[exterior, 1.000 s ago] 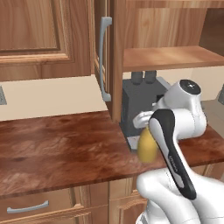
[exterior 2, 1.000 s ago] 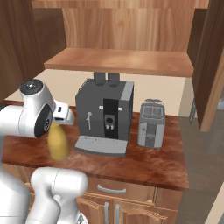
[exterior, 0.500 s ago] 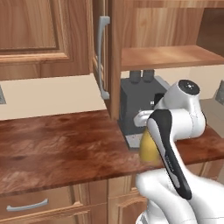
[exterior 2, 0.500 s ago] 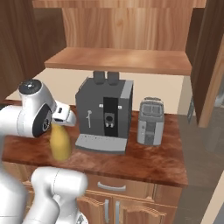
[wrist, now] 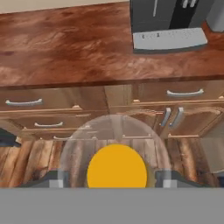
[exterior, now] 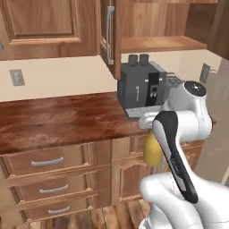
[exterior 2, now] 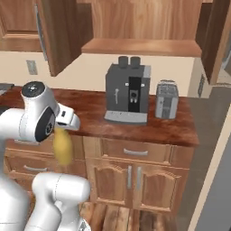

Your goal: There is a tray on the dining counter. Grab the cup, mug, and pitcher and place them on the tray. The pitcher may be placed next to the tray if it cannot fit the tray.

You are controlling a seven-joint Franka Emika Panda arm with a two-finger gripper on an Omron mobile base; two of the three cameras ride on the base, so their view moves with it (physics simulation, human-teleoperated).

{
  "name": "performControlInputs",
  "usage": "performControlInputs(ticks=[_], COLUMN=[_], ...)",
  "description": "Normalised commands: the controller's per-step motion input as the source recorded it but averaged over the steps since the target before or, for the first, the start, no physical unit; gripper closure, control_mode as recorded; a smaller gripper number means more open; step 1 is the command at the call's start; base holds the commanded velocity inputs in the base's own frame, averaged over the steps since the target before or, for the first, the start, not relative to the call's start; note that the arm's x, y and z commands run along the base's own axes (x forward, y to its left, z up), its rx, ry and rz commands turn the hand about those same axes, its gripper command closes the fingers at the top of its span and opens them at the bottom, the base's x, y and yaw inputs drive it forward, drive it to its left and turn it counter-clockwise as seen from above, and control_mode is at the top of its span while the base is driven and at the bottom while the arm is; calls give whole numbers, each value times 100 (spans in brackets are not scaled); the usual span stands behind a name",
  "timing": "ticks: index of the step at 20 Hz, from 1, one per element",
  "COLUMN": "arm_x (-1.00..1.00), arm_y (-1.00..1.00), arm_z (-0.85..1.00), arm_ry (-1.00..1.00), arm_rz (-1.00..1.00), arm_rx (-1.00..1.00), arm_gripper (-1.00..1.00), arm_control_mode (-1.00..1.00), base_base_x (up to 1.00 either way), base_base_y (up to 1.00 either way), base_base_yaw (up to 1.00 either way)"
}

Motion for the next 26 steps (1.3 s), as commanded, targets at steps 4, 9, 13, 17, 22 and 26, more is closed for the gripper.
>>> performControlInputs(ticks=[4, 9, 13, 17, 22, 26], arm_x=[0, 0, 0, 0, 0, 0], arm_y=[0, 0, 0, 0, 0, 0], arm_z=[0, 0, 0, 0, 0, 0], arm_ry=[0, 0, 0, 0, 0, 0], arm_rz=[0, 0, 0, 0, 0, 0], arm_rx=[0, 0, 0, 0, 0, 0], arm_gripper=[100, 100, 100, 100, 100, 100], arm_control_mode=[100, 100, 100, 100, 100, 100], base_base_x=[-97, -73, -38, 6, 40, 94], base_base_y=[100, 100, 100, 92, 73, 52], base_base_yaw=[37, 73, 96, 97, 92, 73])
